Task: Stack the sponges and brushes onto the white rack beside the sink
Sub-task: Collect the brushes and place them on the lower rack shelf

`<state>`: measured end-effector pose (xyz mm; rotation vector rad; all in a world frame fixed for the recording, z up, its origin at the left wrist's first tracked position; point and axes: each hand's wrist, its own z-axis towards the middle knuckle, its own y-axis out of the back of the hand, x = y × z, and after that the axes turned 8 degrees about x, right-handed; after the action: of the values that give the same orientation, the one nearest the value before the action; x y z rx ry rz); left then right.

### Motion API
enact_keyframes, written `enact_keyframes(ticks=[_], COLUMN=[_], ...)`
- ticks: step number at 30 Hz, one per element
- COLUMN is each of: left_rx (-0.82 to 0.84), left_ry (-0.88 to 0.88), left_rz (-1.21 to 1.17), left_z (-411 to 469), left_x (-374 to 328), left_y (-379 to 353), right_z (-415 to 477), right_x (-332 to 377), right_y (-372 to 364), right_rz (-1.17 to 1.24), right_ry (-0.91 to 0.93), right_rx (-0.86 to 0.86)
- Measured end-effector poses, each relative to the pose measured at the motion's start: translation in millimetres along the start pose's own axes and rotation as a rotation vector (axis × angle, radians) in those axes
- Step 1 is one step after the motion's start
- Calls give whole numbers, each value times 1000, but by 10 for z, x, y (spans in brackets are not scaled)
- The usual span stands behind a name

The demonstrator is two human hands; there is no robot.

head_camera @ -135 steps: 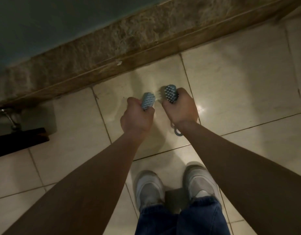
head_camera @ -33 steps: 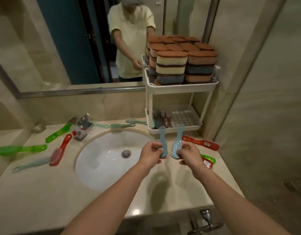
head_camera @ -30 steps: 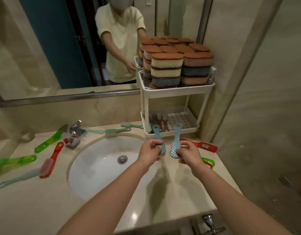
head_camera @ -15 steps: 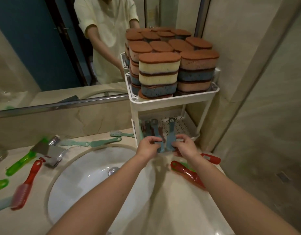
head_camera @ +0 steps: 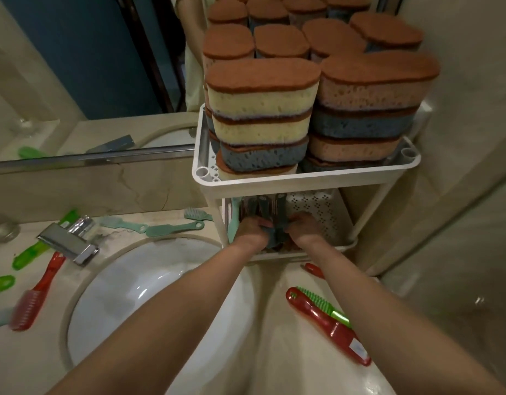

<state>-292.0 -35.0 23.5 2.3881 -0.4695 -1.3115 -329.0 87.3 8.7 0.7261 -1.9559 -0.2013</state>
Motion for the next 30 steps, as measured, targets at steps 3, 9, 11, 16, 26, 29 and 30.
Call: enact_keyframes(ticks=[3, 9, 11, 16, 26, 29, 30], left_rx=[-27, -81, -94, -121, -107, -51, -24], left_ry=[11, -28, -56, -153, -381, -501, -541], left_rz=[98, 372, 454, 603, 457, 327, 319], left_z=[100, 131, 103, 6, -346, -544, -605], left_x=[11, 88, 122, 191, 215, 248, 274], left_y=[-44, -53, -35, -50, -106, -232, -285], right_z=[85, 125, 118, 75, -378, -600, -675], right_x=[-33, -67, -80, -130, -365, -577, -662], right_y=[-20, -73, -82, -98, 12, 55, 57], right_rz=[-159, -199, -202, -175, 112, 137, 157], right_ry=[-2, 28, 50, 66, 371, 353, 343], right_rx=[16, 24, 23, 44, -289, -346, -354])
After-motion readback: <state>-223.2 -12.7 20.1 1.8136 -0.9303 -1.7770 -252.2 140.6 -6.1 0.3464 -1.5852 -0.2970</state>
